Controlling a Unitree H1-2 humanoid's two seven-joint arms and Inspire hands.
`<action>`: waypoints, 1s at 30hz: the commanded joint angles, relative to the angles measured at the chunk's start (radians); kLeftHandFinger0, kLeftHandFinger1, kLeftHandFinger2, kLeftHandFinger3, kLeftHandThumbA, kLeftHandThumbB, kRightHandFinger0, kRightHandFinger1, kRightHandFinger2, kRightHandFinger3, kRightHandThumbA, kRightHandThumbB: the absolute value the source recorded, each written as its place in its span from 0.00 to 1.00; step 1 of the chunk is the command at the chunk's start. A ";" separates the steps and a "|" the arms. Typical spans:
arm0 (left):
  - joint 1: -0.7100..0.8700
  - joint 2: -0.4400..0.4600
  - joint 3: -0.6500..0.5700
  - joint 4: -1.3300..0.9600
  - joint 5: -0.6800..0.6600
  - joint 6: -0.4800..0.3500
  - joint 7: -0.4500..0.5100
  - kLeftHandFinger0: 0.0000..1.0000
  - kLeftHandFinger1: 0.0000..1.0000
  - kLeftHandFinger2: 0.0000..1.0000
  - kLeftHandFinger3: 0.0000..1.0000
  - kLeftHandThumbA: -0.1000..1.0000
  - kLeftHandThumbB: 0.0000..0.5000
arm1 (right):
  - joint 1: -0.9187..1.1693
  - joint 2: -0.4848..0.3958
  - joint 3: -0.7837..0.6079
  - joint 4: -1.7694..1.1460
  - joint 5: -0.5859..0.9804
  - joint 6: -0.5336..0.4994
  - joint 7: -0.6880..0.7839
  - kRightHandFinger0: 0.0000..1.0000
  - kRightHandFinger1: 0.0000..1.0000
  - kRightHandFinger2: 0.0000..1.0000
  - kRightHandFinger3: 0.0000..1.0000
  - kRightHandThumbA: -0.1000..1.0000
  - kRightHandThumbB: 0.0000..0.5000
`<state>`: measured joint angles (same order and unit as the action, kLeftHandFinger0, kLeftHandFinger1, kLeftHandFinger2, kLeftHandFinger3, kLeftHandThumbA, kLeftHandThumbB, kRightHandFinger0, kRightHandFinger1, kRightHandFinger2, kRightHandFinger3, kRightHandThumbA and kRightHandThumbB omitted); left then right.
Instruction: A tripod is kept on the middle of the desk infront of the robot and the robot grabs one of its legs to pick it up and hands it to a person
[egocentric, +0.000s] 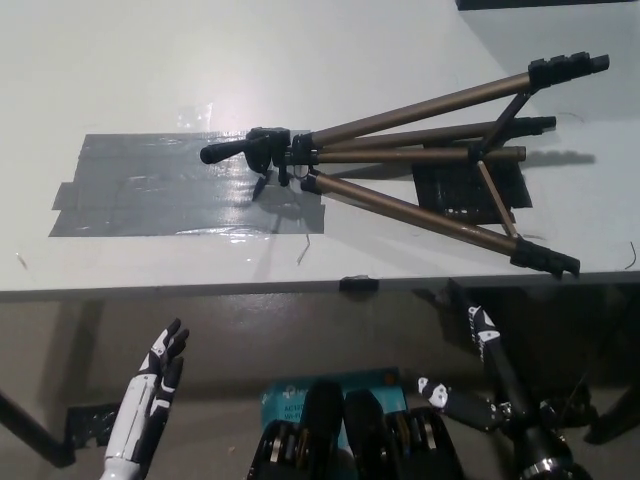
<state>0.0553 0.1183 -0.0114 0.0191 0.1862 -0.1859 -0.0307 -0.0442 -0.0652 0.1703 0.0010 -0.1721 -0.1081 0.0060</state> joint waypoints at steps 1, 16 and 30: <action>0.012 -0.004 -0.006 -0.020 0.003 -0.066 0.021 1.00 1.00 1.00 1.00 1.00 0.19 | -0.015 -0.014 -0.055 -0.184 -0.133 -0.071 -0.086 1.00 1.00 1.00 1.00 0.89 0.49; 0.029 -0.008 -0.005 -0.030 0.016 -0.059 0.016 1.00 1.00 1.00 1.00 1.00 0.24 | -0.588 -0.277 -0.014 -0.157 -0.542 0.204 0.113 1.00 1.00 1.00 1.00 0.99 0.81; 0.034 -0.001 -0.009 -0.020 0.026 -0.073 0.014 1.00 1.00 1.00 1.00 1.00 0.23 | -0.925 -0.266 0.216 0.313 -0.682 0.264 0.139 1.00 1.00 1.00 1.00 0.98 0.91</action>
<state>0.0816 0.1072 -0.0166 0.0193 0.2088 -0.2138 -0.0314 -0.8583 -0.3388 0.3279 0.2303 -0.7427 0.1069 0.1096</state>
